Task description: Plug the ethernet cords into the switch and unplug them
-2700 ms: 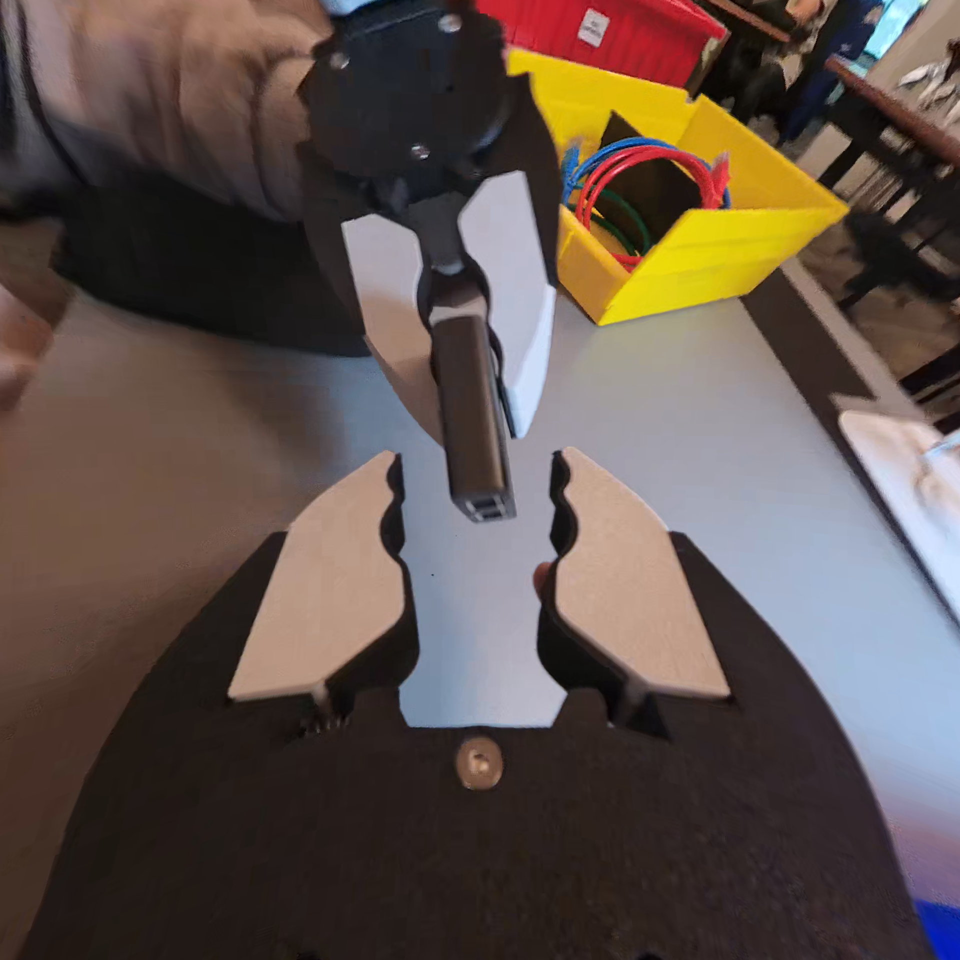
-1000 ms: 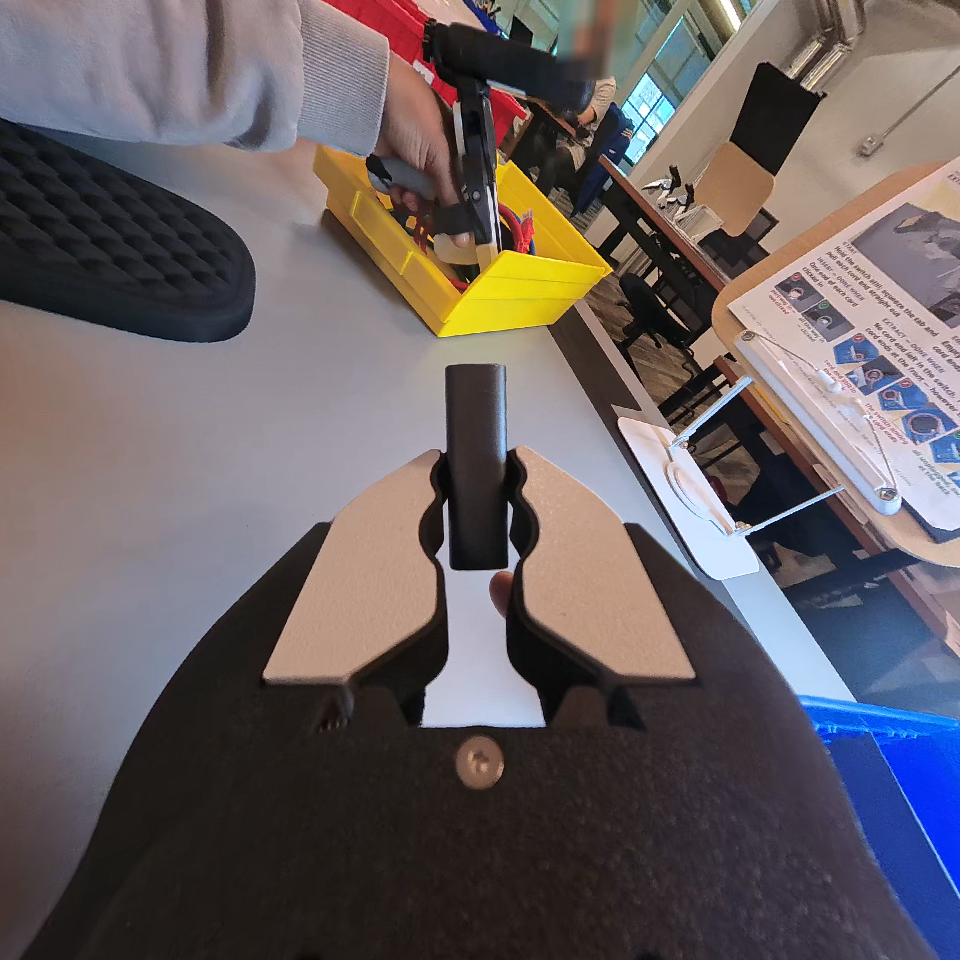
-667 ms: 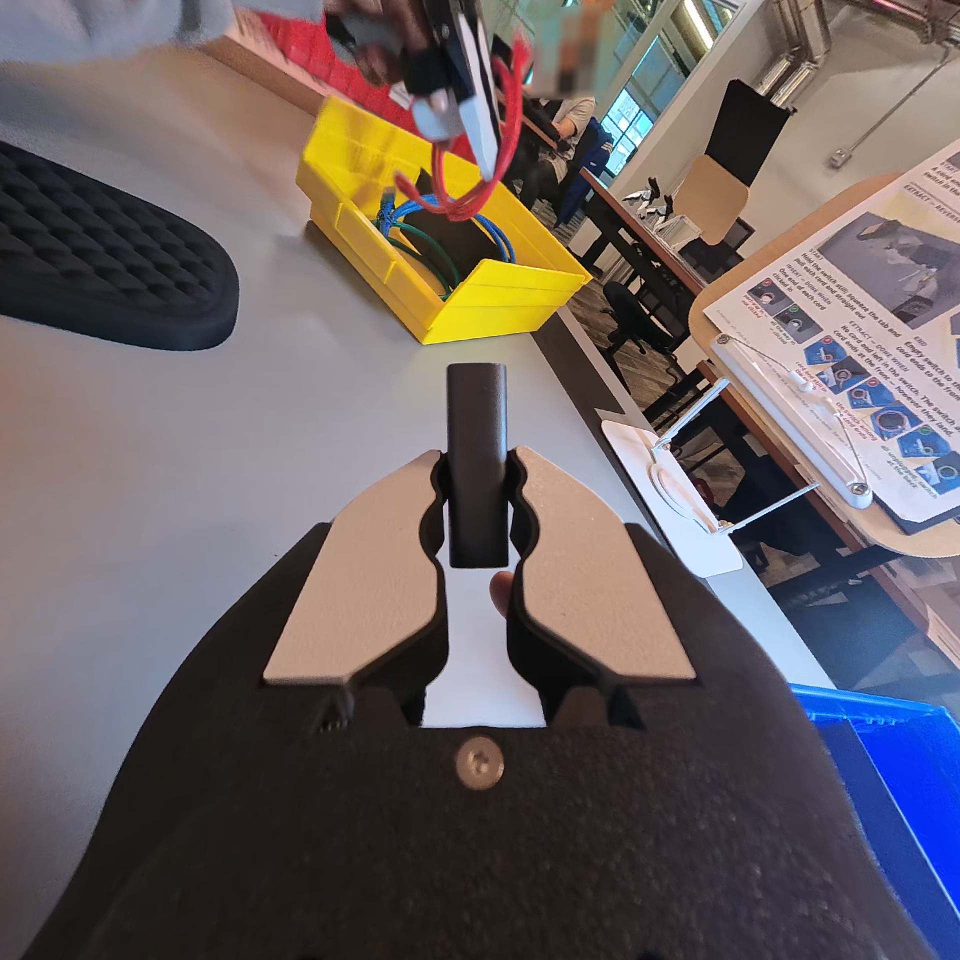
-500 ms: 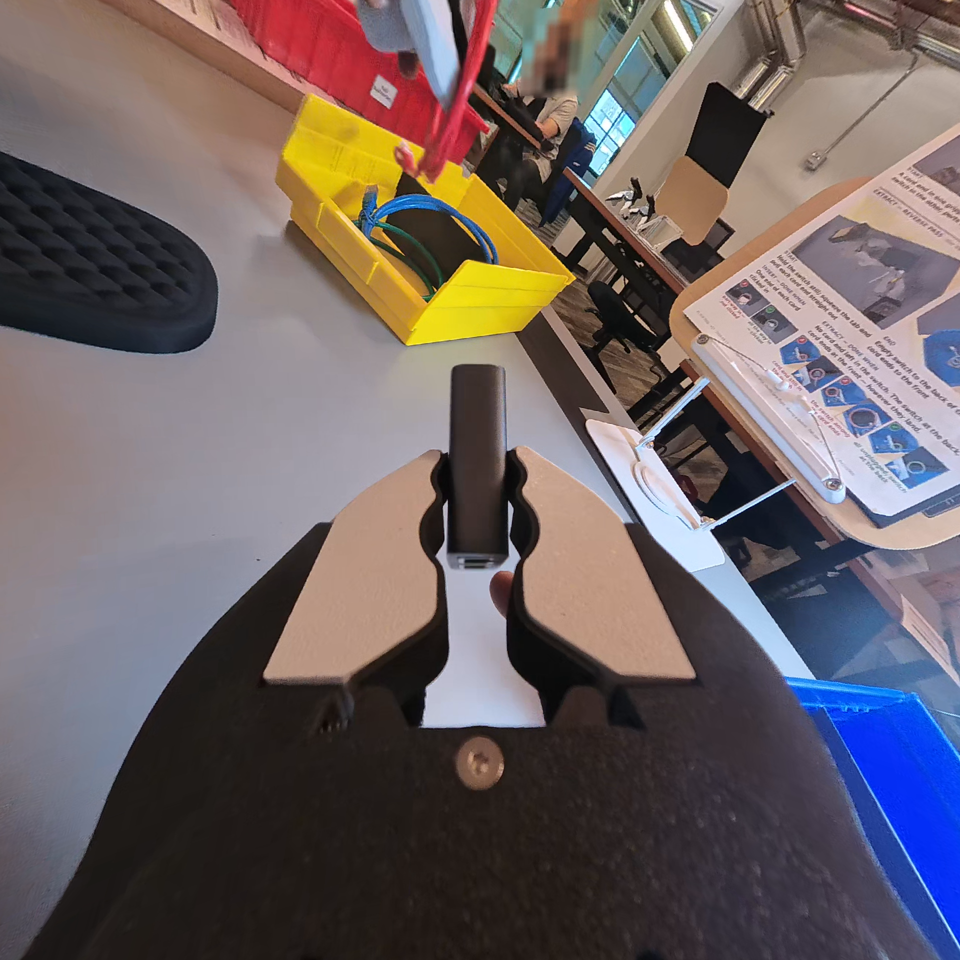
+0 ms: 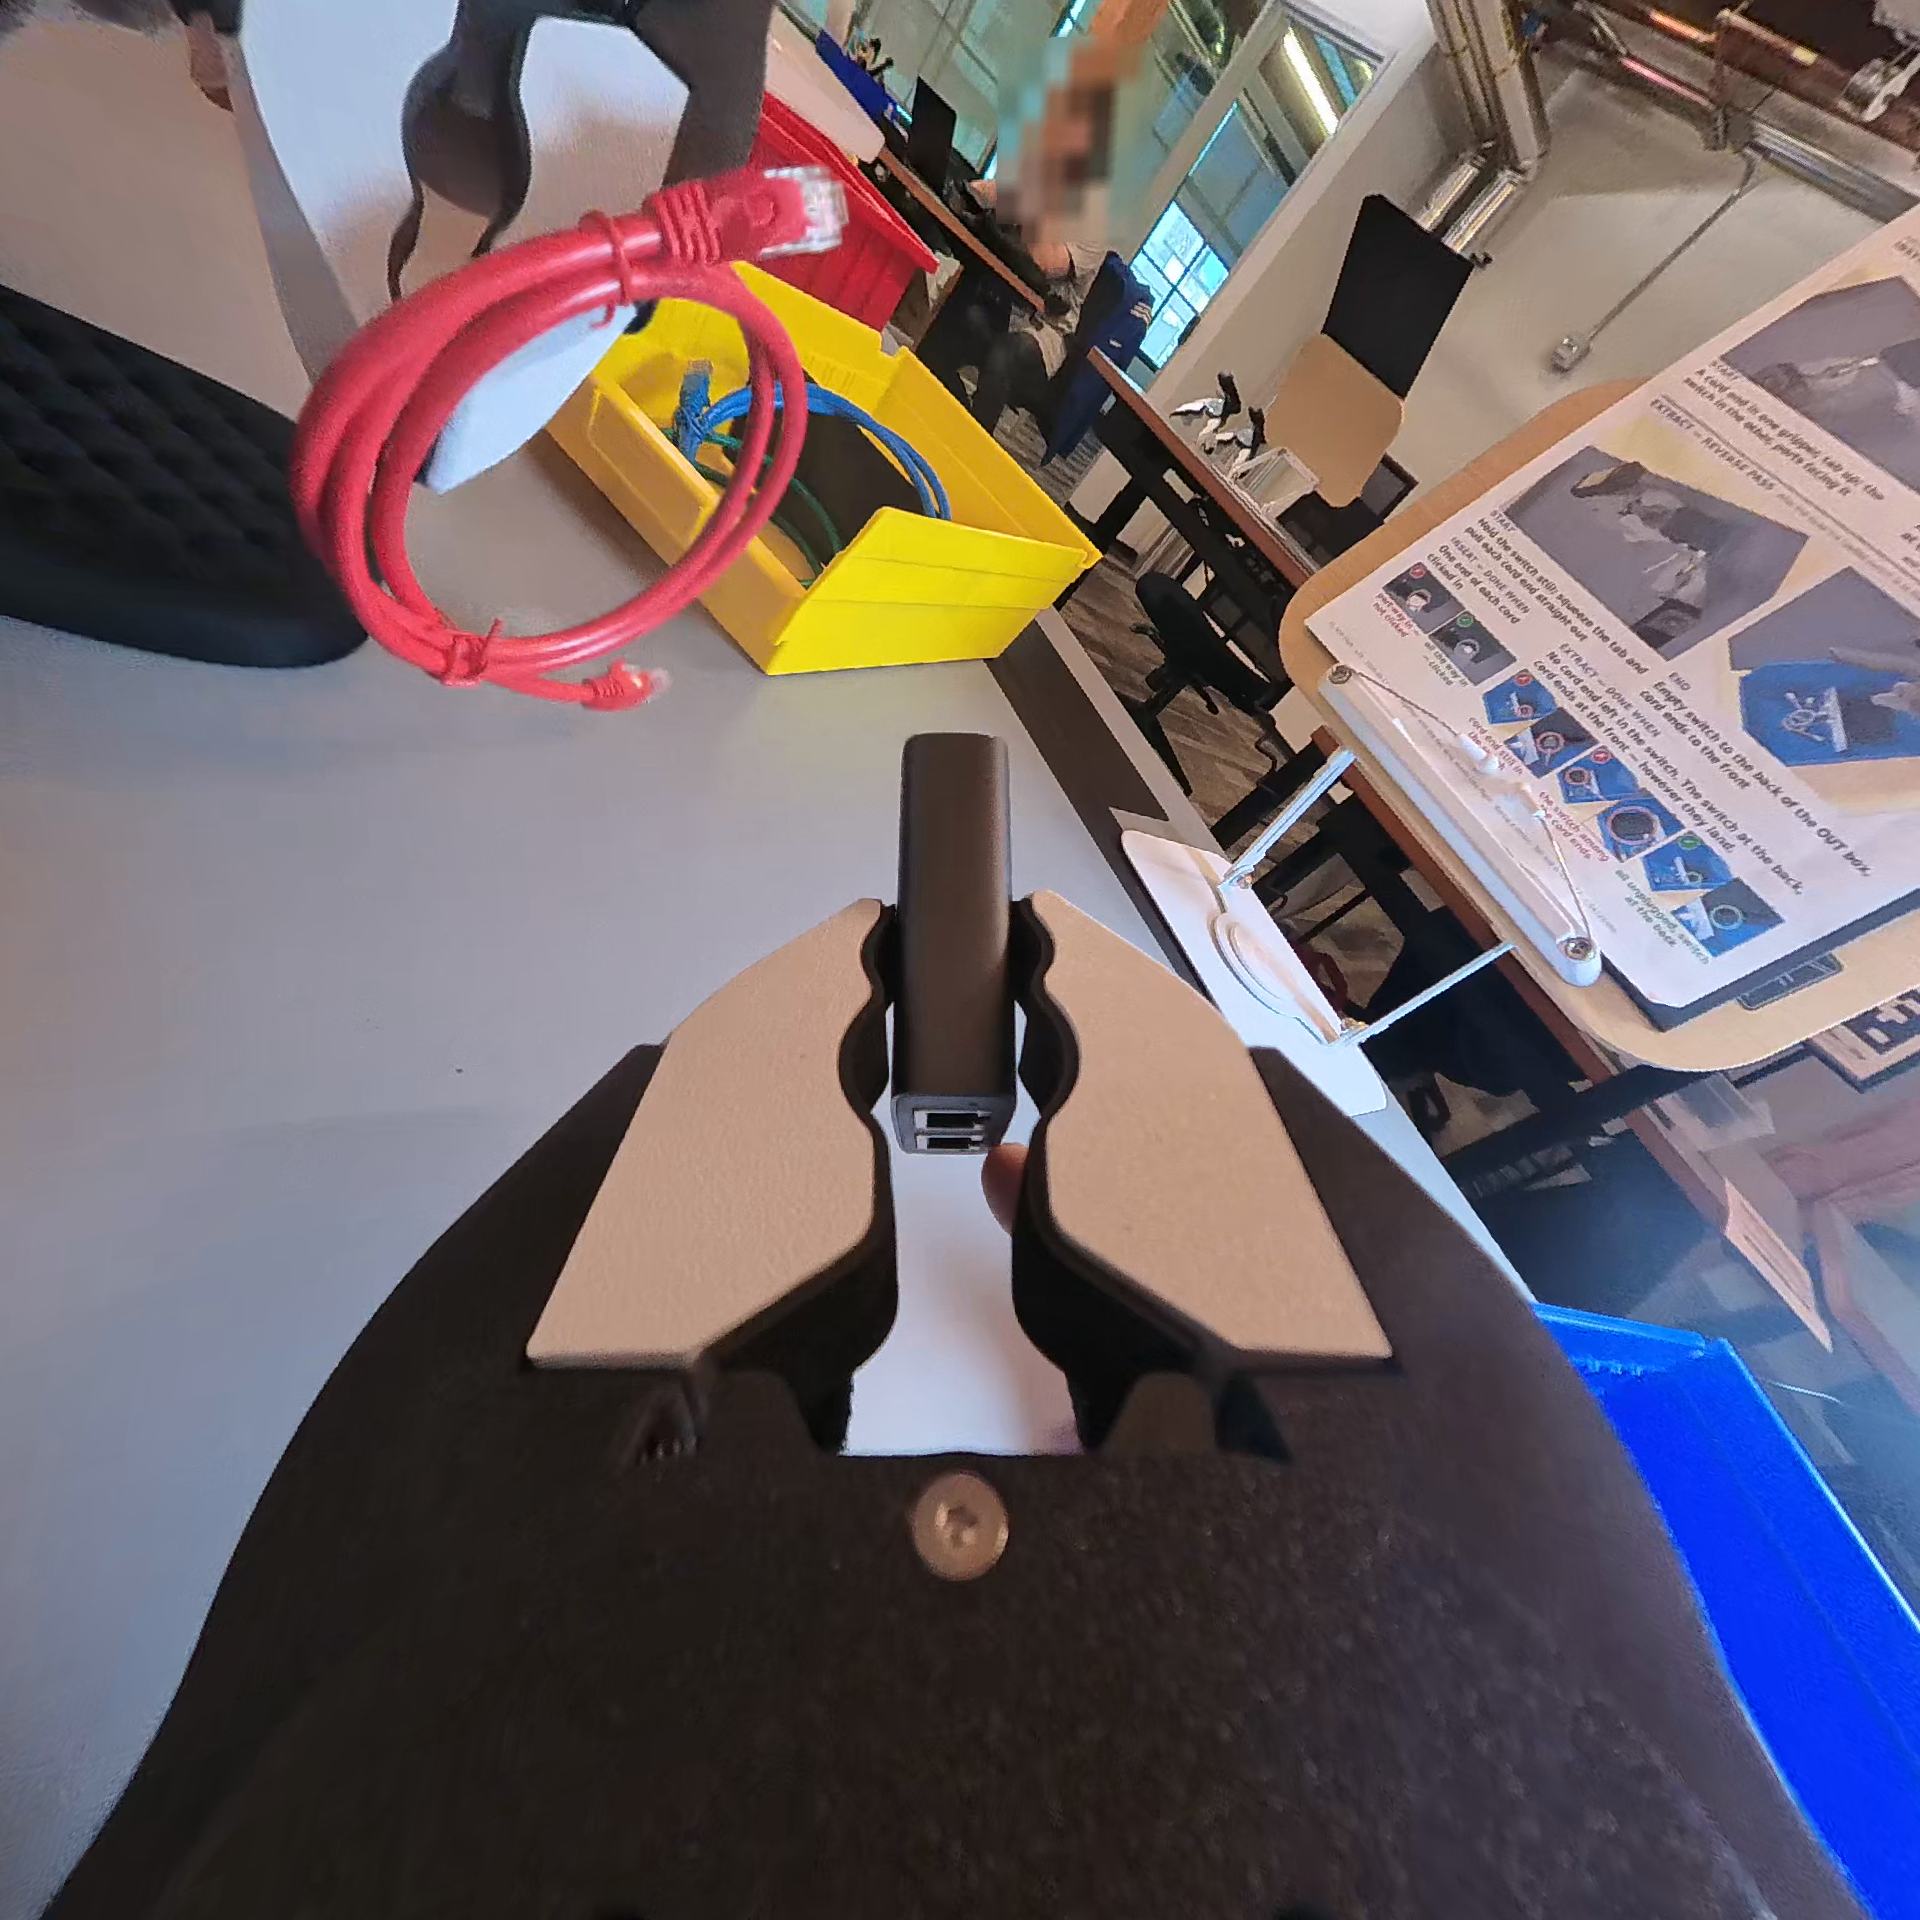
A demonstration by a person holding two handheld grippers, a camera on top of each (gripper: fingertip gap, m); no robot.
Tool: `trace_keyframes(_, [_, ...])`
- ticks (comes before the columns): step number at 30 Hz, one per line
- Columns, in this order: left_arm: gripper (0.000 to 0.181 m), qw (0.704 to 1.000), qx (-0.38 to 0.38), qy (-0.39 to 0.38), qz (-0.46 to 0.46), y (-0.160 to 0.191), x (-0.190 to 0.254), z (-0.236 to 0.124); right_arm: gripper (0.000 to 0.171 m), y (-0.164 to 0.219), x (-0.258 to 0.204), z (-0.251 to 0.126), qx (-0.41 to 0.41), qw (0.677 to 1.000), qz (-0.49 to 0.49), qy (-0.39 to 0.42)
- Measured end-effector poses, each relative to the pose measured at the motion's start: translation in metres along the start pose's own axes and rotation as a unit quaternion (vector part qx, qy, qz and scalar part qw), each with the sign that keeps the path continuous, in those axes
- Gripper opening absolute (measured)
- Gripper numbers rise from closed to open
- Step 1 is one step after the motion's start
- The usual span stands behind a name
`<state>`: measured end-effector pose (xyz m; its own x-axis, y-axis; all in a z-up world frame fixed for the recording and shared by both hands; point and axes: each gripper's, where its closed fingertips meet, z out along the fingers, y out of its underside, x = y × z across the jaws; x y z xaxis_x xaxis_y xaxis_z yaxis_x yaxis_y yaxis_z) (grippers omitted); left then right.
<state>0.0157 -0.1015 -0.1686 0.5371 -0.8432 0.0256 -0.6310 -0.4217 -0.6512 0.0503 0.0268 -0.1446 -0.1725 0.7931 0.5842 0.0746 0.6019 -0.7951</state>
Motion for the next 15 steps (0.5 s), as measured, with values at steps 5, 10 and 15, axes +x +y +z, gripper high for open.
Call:
trace_keyframes(5, [0.006, 0.963, 0.251, 0.061, 0.080, -0.041, 0.022, -0.020, 0.021, 0.003, 0.007, -0.004, -0.004, 1.000, -0.007, 0.013])
trace_keyframes(10, [0.006, 0.973, 0.220, 0.061, -0.021, 0.023, 0.016, 0.001, 0.021, 0.004, 0.009, -0.008, -0.006, 1.000, -0.005, 0.014])
trace_keyframes(15, [0.006, 0.982, 0.167, 0.022, -0.083, 0.061, 0.012, -0.004, 0.021, 0.004, 0.004, -0.002, -0.008, 1.000, -0.006, 0.004])
